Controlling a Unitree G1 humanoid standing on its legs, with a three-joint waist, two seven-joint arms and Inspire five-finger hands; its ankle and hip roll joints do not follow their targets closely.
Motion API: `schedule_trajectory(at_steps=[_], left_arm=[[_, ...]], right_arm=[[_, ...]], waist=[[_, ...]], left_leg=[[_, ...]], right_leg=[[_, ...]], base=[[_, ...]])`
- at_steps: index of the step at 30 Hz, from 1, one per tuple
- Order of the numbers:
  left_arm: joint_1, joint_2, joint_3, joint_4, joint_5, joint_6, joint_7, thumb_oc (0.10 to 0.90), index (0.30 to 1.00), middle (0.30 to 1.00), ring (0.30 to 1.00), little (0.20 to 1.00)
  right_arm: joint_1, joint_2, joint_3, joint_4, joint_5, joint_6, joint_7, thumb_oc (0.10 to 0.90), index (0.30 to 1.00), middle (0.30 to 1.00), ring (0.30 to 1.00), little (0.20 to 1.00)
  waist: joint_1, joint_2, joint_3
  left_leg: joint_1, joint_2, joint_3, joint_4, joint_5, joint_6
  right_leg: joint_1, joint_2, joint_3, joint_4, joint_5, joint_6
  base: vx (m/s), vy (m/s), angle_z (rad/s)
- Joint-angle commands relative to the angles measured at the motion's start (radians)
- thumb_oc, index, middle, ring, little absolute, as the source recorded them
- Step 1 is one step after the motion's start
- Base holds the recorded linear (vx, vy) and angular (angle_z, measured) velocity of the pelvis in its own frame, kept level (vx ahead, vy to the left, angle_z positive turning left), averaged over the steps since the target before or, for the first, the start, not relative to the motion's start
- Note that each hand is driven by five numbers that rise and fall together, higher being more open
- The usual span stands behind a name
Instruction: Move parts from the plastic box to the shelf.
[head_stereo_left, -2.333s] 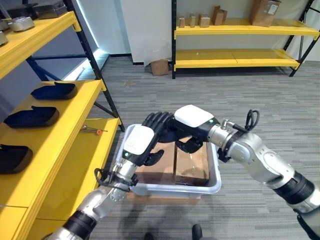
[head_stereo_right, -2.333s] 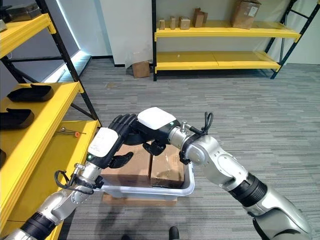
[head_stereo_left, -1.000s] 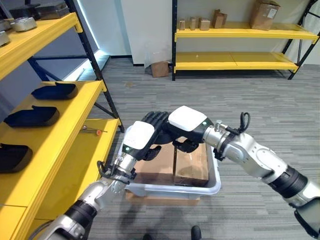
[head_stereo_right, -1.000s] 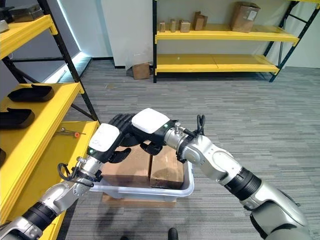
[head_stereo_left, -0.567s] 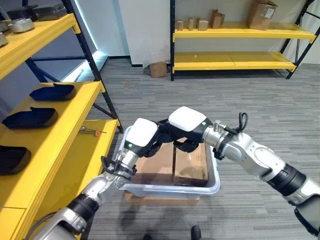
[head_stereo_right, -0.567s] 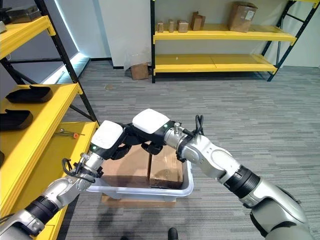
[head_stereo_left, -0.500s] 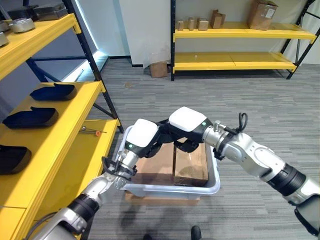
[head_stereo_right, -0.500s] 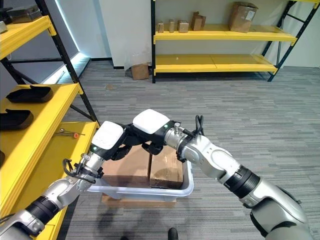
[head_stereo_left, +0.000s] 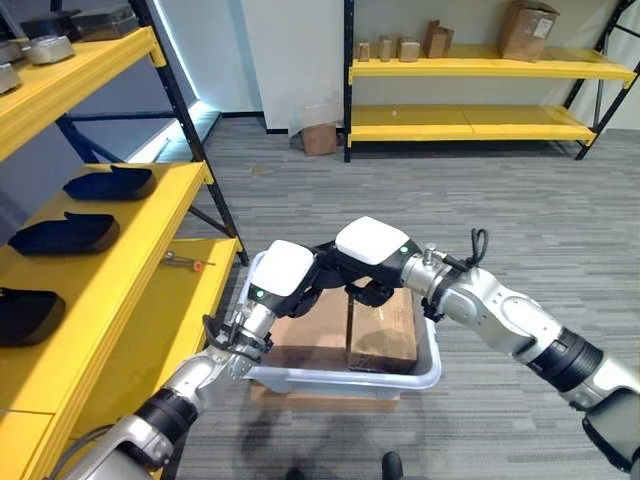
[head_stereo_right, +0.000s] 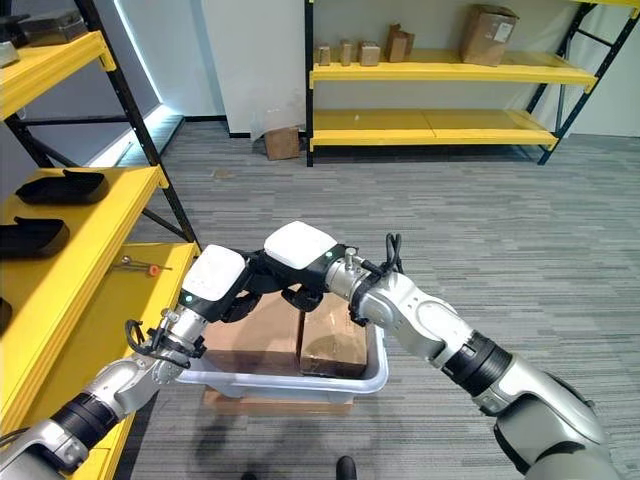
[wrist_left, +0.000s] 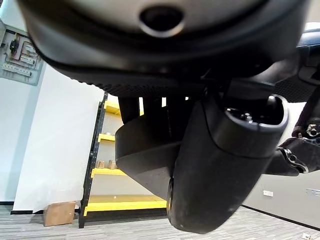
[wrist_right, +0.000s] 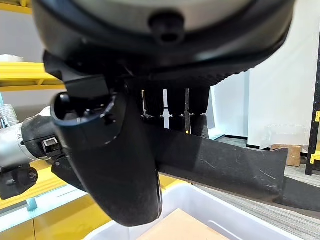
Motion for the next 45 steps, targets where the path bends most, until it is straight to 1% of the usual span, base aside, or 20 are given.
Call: schedule_trajectory(at_steps=[1,2,4,7,8,14,19,23,27,29,31,33,35,37,38,39,40,42,43,45], left_arm=[[-0.115,-0.005,-0.027,-0.094,-0.051,-0.086,0.011,0.400,0.300,0.300,0.300,0.300],[-0.108,-0.001,-0.027,-0.092,-0.042,-0.093,-0.002,0.400,0.300,0.300,0.300,0.300],[-0.092,0.013,-0.025,-0.101,-0.038,-0.092,-0.013,0.400,0.300,0.300,0.300,0.300],[-0.007,0.074,0.007,-0.099,-0.053,-0.089,-0.028,0.400,0.300,0.300,0.300,0.300],[0.007,0.079,0.014,-0.092,-0.050,-0.092,-0.022,0.400,0.300,0.300,0.300,0.300],[0.082,0.088,0.080,-0.066,-0.045,-0.122,-0.015,0.400,0.300,0.300,0.300,0.300],[0.107,0.080,0.101,-0.072,-0.042,-0.124,-0.040,0.400,0.300,0.300,0.300,0.300],[0.113,0.062,0.113,-0.074,-0.030,-0.077,-0.046,0.400,0.300,0.300,0.300,0.300],[0.114,0.050,0.124,-0.076,-0.023,-0.033,-0.041,0.400,0.300,0.300,0.300,0.300],[0.116,0.042,0.133,-0.084,-0.014,-0.003,-0.043,0.400,0.300,0.300,0.300,0.300],[0.127,0.038,0.147,-0.096,-0.006,0.027,-0.036,0.400,0.300,0.300,0.300,0.300],[0.154,0.040,0.177,-0.113,-0.012,0.040,-0.016,0.400,0.300,0.300,0.300,0.300],[0.196,0.050,0.220,-0.133,-0.009,0.027,0.002,0.400,0.300,0.300,0.300,0.300],[0.260,0.061,0.291,-0.152,-0.015,0.001,0.051,0.400,0.300,0.300,0.300,0.300],[0.282,0.060,0.317,-0.158,-0.017,-0.013,0.065,0.400,0.300,0.300,0.300,0.300],[0.322,0.052,0.360,-0.166,-0.009,-0.033,0.102,0.400,0.300,0.300,0.300,0.300],[0.334,0.048,0.375,-0.173,-0.005,-0.036,0.112,0.400,0.300,0.300,0.300,0.300],[0.367,0.041,0.408,-0.200,-0.002,-0.039,0.128,0.400,0.300,0.300,0.300,0.300],[0.379,0.036,0.421,-0.211,0.007,-0.040,0.139,0.400,0.300,0.300,0.300,0.300],[0.384,0.034,0.425,-0.214,0.010,-0.039,0.143,0.400,0.300,0.300,0.300,0.300]], right_arm=[[-0.201,0.136,0.011,-0.067,-0.007,-0.028,-0.083,0.900,1.000,1.000,1.000,1.000],[-0.198,0.129,0.011,-0.076,-0.025,-0.016,-0.051,0.900,1.000,1.000,1.000,1.000],[-0.188,0.114,0.013,-0.077,-0.034,-0.022,-0.062,0.900,1.000,1.000,1.000,1.000],[-0.164,0.055,0.004,-0.104,-0.020,-0.041,-0.088,0.900,1.000,1.000,1.000,1.000],[-0.162,0.045,0.004,-0.113,-0.015,-0.039,-0.090,0.900,1.000,1.000,1.000,1.000],[-0.143,-0.017,-0.049,-0.200,-0.007,-0.018,-0.069,0.900,1.000,1.000,1.000,1.000],[-0.140,-0.047,-0.084,-0.251,-0.036,-0.012,-0.039,0.900,1.000,1.000,1.000,1.000],[-0.127,-0.085,-0.122,-0.307,-0.044,-0.004,-0.012,0.900,1.000,1.000,1.000,1.000],[-0.107,-0.105,-0.156,-0.345,-0.041,0.061,0.000,0.900,1.000,1.000,1.000,1.000],[-0.083,-0.120,-0.196,-0.357,-0.009,0.105,-0.019,0.900,1.000,1.000,1.000,1.000],[-0.047,-0.128,-0.244,-0.366,0.033,0.148,-0.051,0.900,1.000,1.000,1.000,1.000],[0.008,-0.133,-0.307,-0.375,0.090,0.181,-0.114,0.900,1.000,1.000,1.000,1.000],[0.069,-0.130,-0.369,-0.382,0.140,0.189,-0.177,0.900,1.000,1.000,1.000,1.000],[0.167,-0.097,-0.463,-0.368,0.202,0.200,-0.284,0.900,1.000,1.000,1.000,1.000],[0.209,-0.077,-0.491,-0.357,0.224,0.188,-0.324,0.900,1.000,1.000,1.000,1.000],[0.283,-0.023,-0.532,-0.329,0.269,0.162,-0.398,0.900,1.000,1.000,1.000,1.000],[0.311,-0.001,-0.545,-0.321,0.277,0.154,-0.426,0.900,1.000,1.000,1.000,1.000],[0.381,0.057,-0.569,-0.293,0.334,0.100,-0.505,0.900,1.000,1.000,1.000,1.000],[0.412,0.089,-0.576,-0.280,0.367,0.079,-0.533,0.900,1.000,1.000,1.000,1.000],[0.422,0.098,-0.578,-0.277,0.381,0.075,-0.540,0.900,1.000,1.000,1.000,1.000]], waist=[[0.016,-0.027,-0.110],[0.016,-0.028,-0.109],[0.017,-0.029,-0.107],[0.024,-0.028,-0.102],[0.026,-0.028,-0.101],[0.031,-0.030,-0.096],[0.031,-0.033,-0.096],[0.022,-0.037,-0.098],[0.015,-0.040,-0.100],[0.008,-0.042,-0.101],[0.004,-0.044,-0.100],[0.003,-0.043,-0.098],[0.005,-0.042,-0.097],[0.011,-0.038,-0.089],[0.014,-0.035,-0.088],[0.022,-0.031,-0.082],[0.025,-0.029,-0.081],[0.031,-0.024,-0.076],[0.034,-0.021,-0.073],[0.035,-0.021,-0.072]], left_leg=[[0.014,0.004,-0.023,-0.003,-0.037,0.026],[0.014,0.003,-0.022,-0.004,-0.038,0.028],[0.015,0.002,-0.023,-0.003,-0.038,0.029],[0.012,0.000,-0.020,-0.004,-0.035,0.029],[0.012,0.000,-0.019,-0.003,-0.034,0.029],[0.012,-0.004,-0.022,-0.003,-0.038,0.031],[0.011,-0.007,-0.024,-0.003,-0.038,0.032],[0.010,-0.005,-0.019,-0.002,-0.039,0.031],[0.013,-0.005,-0.016,-0.003,-0.040,0.030],[0.014,-0.004,-0.014,-0.003,-0.040,0.030],[0.011,-0.004,-0.013,-0.001,-0.035,0.030],[0.009,-0.004,-0.014,0.000,-0.036,0.031],[0.010,-0.005,-0.016,0.001,-0.041,0.031],[0.004,-0.009,-0.023,0.006,-0.039,0.033],[0.006,-0.009,-0.026,0.005,-0.044,0.033],[0.001,-0.010,-0.031,0.008,-0.040,0.034],[0.000,-0.010,-0.034,0.008,-0.039,0.034],[0.001,-0.009,-0.042,0.008,-0.042,0.035],[-0.002,-0.008,-0.047,0.011,-0.042,0.034],[-0.004,-0.008,-0.049,0.012,-0.042,0.034]], right_leg=[[0.012,-0.038,0.091,0.018,-0.048,0.049],[0.011,-0.039,0.091,0.018,-0.047,0.049],[0.011,-0.040,0.092,0.017,-0.046,0.050],[0.011,-0.044,0.089,0.010,-0.039,0.054],[0.011,-0.044,0.087,0.010,-0.038,0.055],[0.013,-0.049,0.080,0.009,-0.038,0.056],[0.013,-0.050,0.079,0.009,-0.037,0.056],[0.012,-0.051,0.083,0.010,-0.037,0.057],[0.013,-0.052,0.085,0.012,-0.037,0.058],[0.012,-0.051,0.087,0.014,-0.037,0.058],[0.008,-0.051,0.089,0.019,-0.035,0.057],[0.005,-0.050,0.090,0.023,-0.037,0.056],[0.008,-0.051,0.087,0.023,-0.042,0.056],[0.004,-0.052,0.086,0.028,-0.041,0.055],[0.008,-0.053,0.082,0.027,-0.046,0.055],[0.009,-0.055,0.075,0.027,-0.044,0.053],[0.008,-0.056,0.072,0.027,-0.045,0.052],[0.014,-0.056,0.062,0.026,-0.050,0.050],[0.013,-0.056,0.056,0.028,-0.053,0.048],[0.013,-0.056,0.053,0.029,-0.054,0.047]], base=[[-0.03,0.014,0.00],[0.00,0.000,0.00],[0.00,0.000,0.00],[-0.01,0.022,0.01],[0.00,0.000,0.00],[0.00,0.021,0.04],[0.00,0.008,0.07],[0.00,0.000,0.00],[0.00,0.000,0.00],[0.00,0.000,0.00],[0.00,0.000,0.00],[0.00,0.000,0.00],[0.00,0.000,0.00],[0.00,-0.016,-0.01],[0.00,-0.061,-0.02],[0.01,-0.067,-0.01],[-0.01,-0.081,0.00],[0.03,-0.079,0.03],[0.02,-0.067,0.04],[0.01,-0.053,0.04]])
